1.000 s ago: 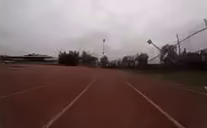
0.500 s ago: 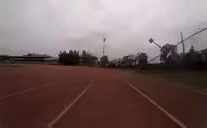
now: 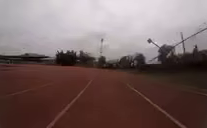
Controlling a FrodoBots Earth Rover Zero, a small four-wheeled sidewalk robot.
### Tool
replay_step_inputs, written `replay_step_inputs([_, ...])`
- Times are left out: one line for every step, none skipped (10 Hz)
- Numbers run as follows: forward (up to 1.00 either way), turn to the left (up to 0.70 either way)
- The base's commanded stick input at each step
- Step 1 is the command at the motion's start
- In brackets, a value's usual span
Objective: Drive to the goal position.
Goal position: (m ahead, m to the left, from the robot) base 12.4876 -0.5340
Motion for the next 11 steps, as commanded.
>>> replay_step_inputs([0.70,0.00])
replay_step_inputs([0.70,0.00])
replay_step_inputs([0.70,0.00])
replay_step_inputs([0.70,0.00])
replay_step_inputs([0.70,0.00])
replay_step_inputs([0.70,0.00])
replay_step_inputs([0.70,0.00])
replay_step_inputs([0.70,-0.02])
replay_step_inputs([0.70,-0.09])
replay_step_inputs([0.70,-0.16])
replay_step_inputs([0.70,-0.24])
